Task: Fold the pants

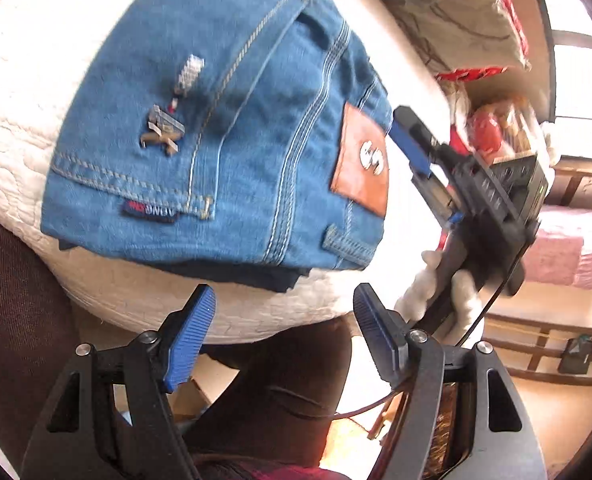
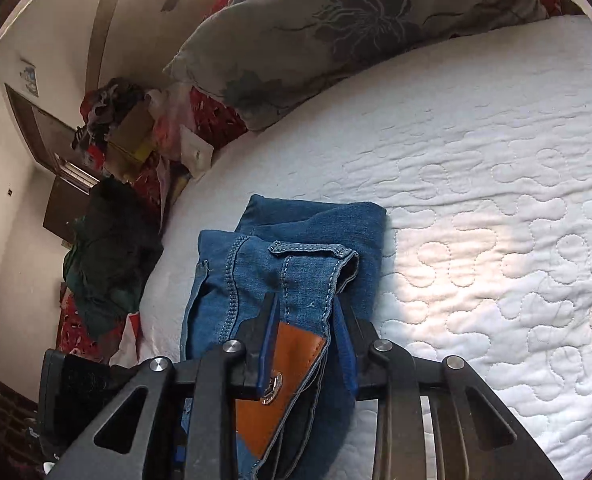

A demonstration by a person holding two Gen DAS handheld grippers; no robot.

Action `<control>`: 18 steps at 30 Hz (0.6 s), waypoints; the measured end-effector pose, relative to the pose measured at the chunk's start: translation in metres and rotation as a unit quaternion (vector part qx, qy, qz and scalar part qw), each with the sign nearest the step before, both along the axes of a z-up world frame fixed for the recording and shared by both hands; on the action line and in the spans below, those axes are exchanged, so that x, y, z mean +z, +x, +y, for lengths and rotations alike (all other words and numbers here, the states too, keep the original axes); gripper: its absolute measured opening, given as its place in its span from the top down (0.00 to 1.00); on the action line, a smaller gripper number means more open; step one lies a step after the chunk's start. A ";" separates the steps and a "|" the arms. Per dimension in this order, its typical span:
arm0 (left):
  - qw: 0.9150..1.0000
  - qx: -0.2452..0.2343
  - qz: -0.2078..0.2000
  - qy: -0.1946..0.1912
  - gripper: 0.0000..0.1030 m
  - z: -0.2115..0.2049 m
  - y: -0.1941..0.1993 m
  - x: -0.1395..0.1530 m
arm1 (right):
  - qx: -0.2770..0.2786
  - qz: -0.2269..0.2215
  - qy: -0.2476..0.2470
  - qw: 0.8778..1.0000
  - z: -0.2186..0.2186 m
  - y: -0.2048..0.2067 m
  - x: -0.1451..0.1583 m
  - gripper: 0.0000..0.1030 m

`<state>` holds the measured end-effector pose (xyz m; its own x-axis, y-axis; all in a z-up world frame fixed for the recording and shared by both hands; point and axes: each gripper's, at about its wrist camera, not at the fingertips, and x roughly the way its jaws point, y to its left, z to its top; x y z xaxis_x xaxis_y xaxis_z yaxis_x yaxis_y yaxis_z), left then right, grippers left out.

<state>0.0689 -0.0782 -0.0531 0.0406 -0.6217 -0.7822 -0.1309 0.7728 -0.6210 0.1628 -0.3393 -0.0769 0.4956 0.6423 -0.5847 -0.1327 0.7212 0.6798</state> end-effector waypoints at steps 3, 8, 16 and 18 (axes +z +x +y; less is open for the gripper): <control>0.999 0.027 -0.028 -0.005 0.31 0.003 0.017 0.013 | -0.002 -0.012 0.007 1.000 -0.003 -0.006 0.013 0.70; 0.998 0.002 -0.025 0.065 0.31 -0.026 0.037 -0.018 | 0.032 -0.031 0.006 0.999 0.020 -0.003 0.019 0.70; 0.993 -0.054 -0.040 0.099 0.31 -0.031 0.030 -0.028 | 0.025 0.037 -0.017 0.999 0.029 0.006 -0.017 0.66; 0.997 -0.044 -0.036 0.059 0.31 -0.011 0.027 -0.016 | 0.006 0.022 0.000 1.000 0.017 -0.003 -0.004 0.53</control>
